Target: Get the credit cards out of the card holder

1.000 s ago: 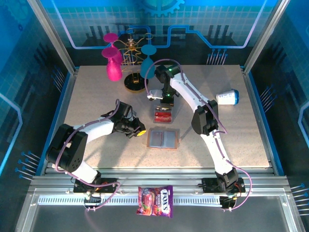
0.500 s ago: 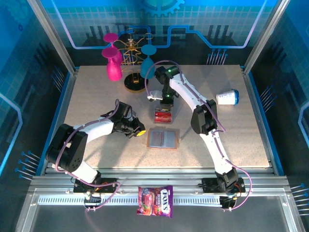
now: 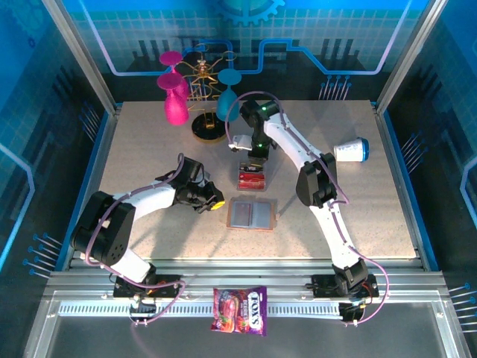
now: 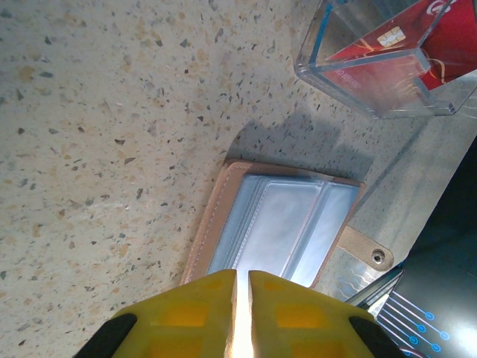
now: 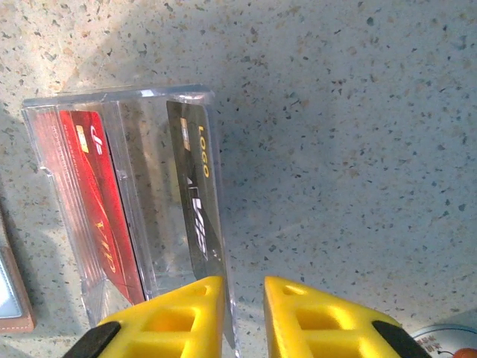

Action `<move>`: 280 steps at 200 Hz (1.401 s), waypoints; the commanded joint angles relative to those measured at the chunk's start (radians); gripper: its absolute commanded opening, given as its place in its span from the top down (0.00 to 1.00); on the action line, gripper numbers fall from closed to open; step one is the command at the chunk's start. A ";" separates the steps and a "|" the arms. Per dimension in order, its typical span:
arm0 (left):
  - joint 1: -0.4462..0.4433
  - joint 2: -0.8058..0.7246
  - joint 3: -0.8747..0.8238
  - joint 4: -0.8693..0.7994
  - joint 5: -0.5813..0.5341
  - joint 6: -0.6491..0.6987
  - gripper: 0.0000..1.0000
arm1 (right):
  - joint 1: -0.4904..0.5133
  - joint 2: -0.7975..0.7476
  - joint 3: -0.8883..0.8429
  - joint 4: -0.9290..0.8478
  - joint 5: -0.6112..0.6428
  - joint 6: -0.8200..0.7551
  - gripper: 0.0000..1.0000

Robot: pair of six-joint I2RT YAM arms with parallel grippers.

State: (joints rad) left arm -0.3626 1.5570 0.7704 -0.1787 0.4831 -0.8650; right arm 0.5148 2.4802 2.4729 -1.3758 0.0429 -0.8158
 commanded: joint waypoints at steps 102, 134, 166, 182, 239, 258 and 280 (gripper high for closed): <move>0.011 0.048 0.005 0.015 0.037 0.004 0.87 | 0.002 -0.320 -0.325 0.228 -0.174 0.388 0.73; 0.010 0.050 0.012 0.021 0.039 0.006 0.86 | 0.005 -0.429 -0.483 0.379 -0.196 0.626 0.75; 0.010 0.051 0.016 0.025 0.036 0.004 0.86 | 0.011 -0.551 -0.685 0.540 -0.230 0.913 0.76; 0.010 0.052 0.012 0.031 0.035 0.001 0.86 | 0.008 -0.609 -0.803 0.631 -0.267 1.048 0.78; 0.004 0.064 0.018 0.052 0.042 -0.019 0.86 | 0.012 -0.746 -1.091 0.844 -0.387 1.355 0.83; -0.001 0.070 0.021 0.054 0.042 -0.022 0.86 | 0.011 -0.782 -1.168 0.913 -0.419 1.433 0.83; -0.011 0.082 0.024 0.059 0.045 -0.025 0.86 | 0.014 -0.803 -1.235 0.966 -0.461 1.506 0.84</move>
State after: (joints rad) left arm -0.3645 1.6169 0.7712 -0.1268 0.4953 -0.8684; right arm 0.5167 1.7264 1.2942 -0.5293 -0.3382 0.5404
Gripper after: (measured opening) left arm 0.142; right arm 0.168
